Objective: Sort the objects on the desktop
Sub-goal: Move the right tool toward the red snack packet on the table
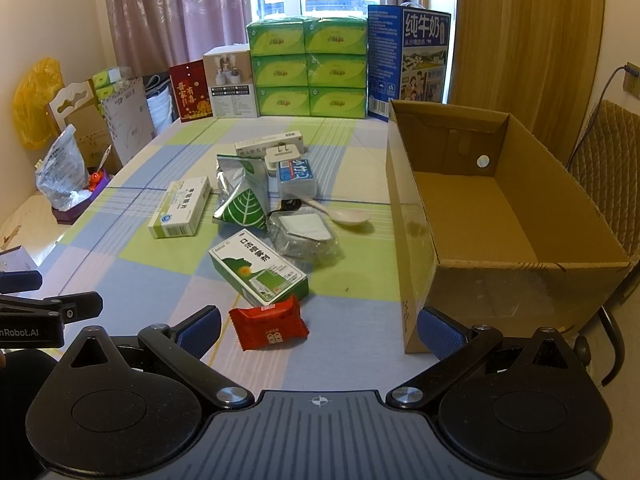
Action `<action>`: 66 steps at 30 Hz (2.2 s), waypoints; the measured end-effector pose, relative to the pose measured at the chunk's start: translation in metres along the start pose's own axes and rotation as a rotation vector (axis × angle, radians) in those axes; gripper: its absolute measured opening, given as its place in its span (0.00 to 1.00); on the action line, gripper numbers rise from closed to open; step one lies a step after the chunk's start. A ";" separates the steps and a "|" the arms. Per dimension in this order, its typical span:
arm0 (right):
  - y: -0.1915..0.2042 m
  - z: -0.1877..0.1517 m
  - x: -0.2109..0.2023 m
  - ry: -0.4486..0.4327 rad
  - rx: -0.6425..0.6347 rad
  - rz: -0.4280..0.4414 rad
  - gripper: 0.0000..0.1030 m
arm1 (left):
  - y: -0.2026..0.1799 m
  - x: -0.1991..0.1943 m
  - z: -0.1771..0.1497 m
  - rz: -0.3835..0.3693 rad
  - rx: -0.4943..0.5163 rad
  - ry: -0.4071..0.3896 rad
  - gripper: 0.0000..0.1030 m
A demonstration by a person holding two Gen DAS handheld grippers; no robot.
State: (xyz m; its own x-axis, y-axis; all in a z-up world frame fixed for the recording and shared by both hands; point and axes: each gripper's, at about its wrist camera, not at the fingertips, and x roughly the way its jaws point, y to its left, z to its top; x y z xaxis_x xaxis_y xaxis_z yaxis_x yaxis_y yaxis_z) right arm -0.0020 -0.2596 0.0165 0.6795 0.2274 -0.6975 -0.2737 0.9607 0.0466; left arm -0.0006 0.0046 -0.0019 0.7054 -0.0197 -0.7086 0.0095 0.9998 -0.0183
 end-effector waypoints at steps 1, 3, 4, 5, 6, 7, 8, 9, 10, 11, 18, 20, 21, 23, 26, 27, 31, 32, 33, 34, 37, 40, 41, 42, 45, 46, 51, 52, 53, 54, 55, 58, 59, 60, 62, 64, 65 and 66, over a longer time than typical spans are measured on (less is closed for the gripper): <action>0.000 0.000 0.000 0.000 0.000 0.000 0.98 | 0.000 0.000 0.000 0.000 0.000 0.000 0.99; 0.000 0.000 0.000 0.000 0.000 0.000 0.98 | 0.000 0.000 0.000 0.001 0.000 0.000 0.99; 0.000 0.000 0.000 0.000 0.001 0.001 0.98 | 0.000 0.000 0.000 0.000 0.000 0.000 0.99; 0.000 0.000 0.000 -0.001 0.001 0.001 0.98 | 0.000 0.000 0.000 0.000 0.000 0.001 0.99; 0.000 0.000 -0.001 -0.001 0.001 0.001 0.98 | 0.000 0.000 0.000 0.001 0.000 0.000 0.99; 0.000 0.000 -0.001 -0.001 0.001 0.001 0.98 | 0.000 0.000 0.000 0.001 0.000 0.000 0.99; 0.000 0.000 0.000 -0.001 0.000 0.001 0.98 | 0.000 0.000 0.000 0.001 0.000 0.001 0.99; 0.000 0.000 -0.001 -0.001 0.000 0.002 0.98 | 0.000 0.000 0.000 0.001 0.000 0.001 0.99; 0.000 0.000 -0.001 -0.001 0.001 0.003 0.98 | 0.000 0.000 0.000 0.001 -0.001 0.001 0.99; 0.000 0.000 -0.001 -0.001 0.002 0.003 0.98 | 0.000 0.000 0.000 0.001 -0.001 0.001 0.99; 0.000 0.000 0.000 0.000 -0.001 0.004 0.98 | -0.001 0.000 -0.003 0.001 0.002 0.003 0.99; 0.000 -0.001 0.000 0.000 0.000 0.006 0.98 | -0.002 0.001 -0.004 0.001 0.003 0.005 0.99; -0.001 0.000 0.000 0.000 -0.001 0.006 0.98 | -0.003 0.002 -0.005 0.001 0.005 0.007 0.99; -0.001 0.000 0.000 0.000 -0.001 0.006 0.98 | -0.004 0.002 -0.006 0.002 0.008 0.009 0.99; -0.001 0.000 0.000 0.002 -0.003 0.009 0.98 | -0.003 0.002 -0.004 0.000 0.009 0.013 0.99; 0.000 0.000 0.000 0.002 -0.003 0.009 0.98 | -0.003 0.002 -0.003 -0.001 0.009 0.013 0.99; 0.002 -0.001 -0.001 0.004 0.001 0.015 0.98 | -0.002 0.003 -0.003 -0.006 0.003 0.020 0.99; 0.004 -0.001 -0.001 0.005 0.001 0.016 0.98 | -0.002 0.003 -0.003 -0.007 0.004 0.022 0.99; 0.004 0.000 -0.001 0.006 -0.002 0.015 0.98 | -0.002 0.003 -0.002 -0.010 0.005 0.023 0.99; 0.005 -0.001 -0.001 0.005 -0.003 0.014 0.98 | -0.002 0.003 -0.002 -0.011 0.004 0.024 0.99; 0.007 0.000 -0.002 0.002 -0.012 0.008 0.98 | 0.001 0.003 -0.001 -0.021 -0.008 0.025 0.99; 0.007 0.001 -0.002 0.014 -0.031 0.014 0.98 | 0.006 0.003 0.000 -0.039 -0.037 0.030 0.99; 0.008 0.002 -0.001 0.022 -0.039 0.020 0.98 | 0.008 0.003 0.000 -0.050 -0.050 0.031 0.99; 0.010 0.002 -0.002 0.028 -0.048 0.030 0.98 | 0.011 0.003 0.001 -0.059 -0.064 0.034 0.99; 0.012 0.003 -0.005 0.028 -0.066 0.065 0.98 | 0.018 0.002 0.002 -0.072 -0.096 0.043 0.99; 0.011 0.004 -0.006 0.025 -0.061 0.077 0.98 | 0.019 0.002 0.003 -0.077 -0.097 0.050 0.99; 0.015 0.007 -0.011 -0.008 -0.029 0.157 0.98 | 0.023 -0.001 0.010 -0.068 -0.064 0.047 0.99; 0.020 0.004 -0.008 -0.010 -0.039 0.168 0.98 | 0.023 -0.002 0.013 -0.070 -0.059 0.042 0.99; 0.023 0.003 -0.007 -0.009 -0.049 0.172 0.98 | 0.024 -0.002 0.016 -0.074 -0.053 0.037 0.99; 0.029 -0.001 -0.004 -0.013 -0.066 0.174 0.98 | 0.024 -0.003 0.019 -0.081 -0.045 0.031 0.99; 0.032 -0.004 -0.002 -0.019 -0.082 0.173 0.98 | 0.025 -0.003 0.021 -0.089 -0.035 0.027 0.99; 0.041 -0.013 0.009 -0.017 -0.131 0.159 0.98 | 0.025 0.001 0.029 -0.113 -0.009 0.032 0.99; 0.041 -0.016 0.012 -0.021 -0.138 0.155 0.98 | 0.026 0.003 0.030 -0.117 -0.006 0.036 0.99; 0.041 -0.019 0.016 -0.028 -0.142 0.144 0.98 | 0.026 0.004 0.031 -0.125 -0.003 0.036 0.99; 0.037 -0.023 0.023 -0.033 -0.138 0.134 0.98 | 0.027 0.009 0.033 -0.136 0.005 0.036 0.99; 0.032 -0.026 0.031 -0.041 -0.127 0.127 0.98 | 0.025 0.016 0.033 -0.143 0.030 0.029 0.99; 0.030 -0.027 0.035 -0.042 -0.124 0.124 0.98 | 0.024 0.020 0.034 -0.147 0.041 0.028 0.99; 0.028 -0.029 0.039 -0.040 -0.120 0.127 0.98 | 0.022 0.024 0.035 -0.152 0.051 0.028 0.99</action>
State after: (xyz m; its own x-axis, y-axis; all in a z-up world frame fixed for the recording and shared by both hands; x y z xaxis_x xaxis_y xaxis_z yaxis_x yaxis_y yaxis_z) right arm -0.0029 -0.2289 -0.0301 0.6604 0.3539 -0.6623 -0.4367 0.8985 0.0446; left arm 0.0410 0.0266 0.0051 0.6728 -0.1700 -0.7200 0.1507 0.9843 -0.0915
